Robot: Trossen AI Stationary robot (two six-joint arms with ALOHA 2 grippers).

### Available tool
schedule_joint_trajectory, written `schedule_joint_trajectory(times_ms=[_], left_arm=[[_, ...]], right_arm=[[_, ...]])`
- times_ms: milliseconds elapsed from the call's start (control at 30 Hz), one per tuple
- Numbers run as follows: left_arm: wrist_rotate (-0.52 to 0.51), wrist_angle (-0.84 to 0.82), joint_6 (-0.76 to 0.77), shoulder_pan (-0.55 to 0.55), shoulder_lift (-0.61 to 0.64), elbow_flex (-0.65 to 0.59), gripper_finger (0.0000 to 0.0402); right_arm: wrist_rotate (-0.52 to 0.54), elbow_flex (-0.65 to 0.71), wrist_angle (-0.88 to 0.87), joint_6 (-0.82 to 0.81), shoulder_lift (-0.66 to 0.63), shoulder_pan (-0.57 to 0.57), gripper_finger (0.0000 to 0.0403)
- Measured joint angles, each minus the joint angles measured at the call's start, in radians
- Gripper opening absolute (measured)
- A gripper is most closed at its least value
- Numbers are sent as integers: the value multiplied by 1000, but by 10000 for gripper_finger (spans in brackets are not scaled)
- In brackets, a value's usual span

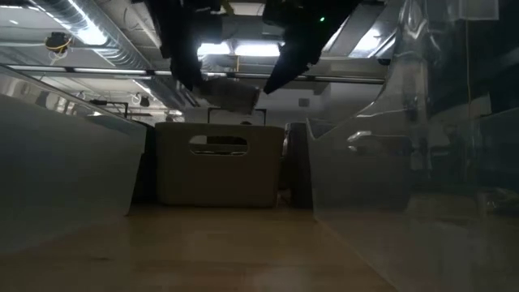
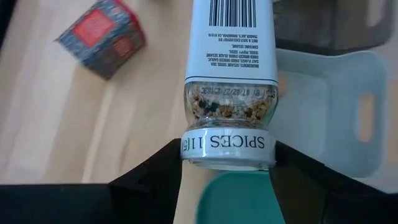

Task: Sort spices by type
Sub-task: Put the white seasoning bottle into the transparent black bin

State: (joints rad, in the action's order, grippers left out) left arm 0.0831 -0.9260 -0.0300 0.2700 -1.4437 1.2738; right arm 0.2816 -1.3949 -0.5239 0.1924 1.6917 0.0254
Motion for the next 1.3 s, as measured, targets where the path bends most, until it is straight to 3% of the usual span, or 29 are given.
schedule_joint_trajectory(times_ms=[367, 567, 700, 1033, 1300], left_arm=[[29, 55, 104, -158, -1, 2, 197], [30, 111, 137, -208, -3, 2, 196], [29, 132, 154, -213, -3, 2, 197], [28, 162, 154, -211, -3, 2, 198], [27, 172, 161, -211, -3, 1, 199]], right_arm=[[-2, 0, -58, -92, -103, 0, 230], [-144, 0, -48, -117, -93, -10, 230], [-151, 0, -18, -118, -93, -47, 230], [-11, 0, -1, -116, -93, -135, 230], [-2, 4, 2, -124, -85, -137, 230]])
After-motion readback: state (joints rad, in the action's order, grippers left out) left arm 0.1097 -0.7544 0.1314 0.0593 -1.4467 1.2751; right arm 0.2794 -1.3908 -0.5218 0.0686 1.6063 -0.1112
